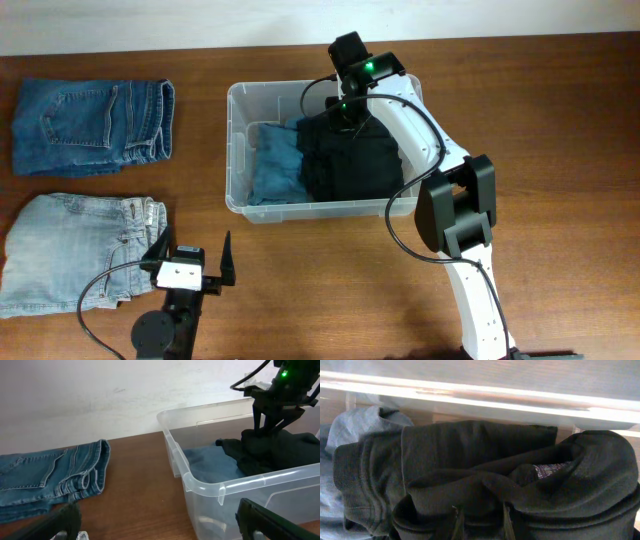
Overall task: Pack container
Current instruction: 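Press the stacked black garments flat with the right gripper, then withdraw the right gripper up and to the right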
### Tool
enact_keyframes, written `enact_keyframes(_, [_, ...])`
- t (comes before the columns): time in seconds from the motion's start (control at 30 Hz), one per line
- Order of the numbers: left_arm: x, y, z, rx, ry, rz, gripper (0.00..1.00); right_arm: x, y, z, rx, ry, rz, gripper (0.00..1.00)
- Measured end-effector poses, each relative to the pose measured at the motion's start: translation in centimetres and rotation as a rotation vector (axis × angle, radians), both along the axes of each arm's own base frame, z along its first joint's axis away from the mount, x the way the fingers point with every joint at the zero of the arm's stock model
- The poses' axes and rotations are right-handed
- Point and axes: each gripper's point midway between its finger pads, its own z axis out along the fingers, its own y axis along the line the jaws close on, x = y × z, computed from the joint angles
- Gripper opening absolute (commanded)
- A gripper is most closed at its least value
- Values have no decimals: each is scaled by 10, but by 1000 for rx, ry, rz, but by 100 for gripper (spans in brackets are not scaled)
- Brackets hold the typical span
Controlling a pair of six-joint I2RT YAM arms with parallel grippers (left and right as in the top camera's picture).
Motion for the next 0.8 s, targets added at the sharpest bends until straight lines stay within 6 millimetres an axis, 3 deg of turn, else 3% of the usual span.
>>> enact_keyframes(0.37, [0,0,0,0,0,0,99,-28,-11,11,-33,91,-5,17])
enact_keyframes(0.67, [0,0,0,0,0,0,99,-23,-7,-23,-20,78,-6,17])
enact_keyframes(0.8, [0,0,0,0,0,0,99,-23,-7,-24,-15,73,-5,16])
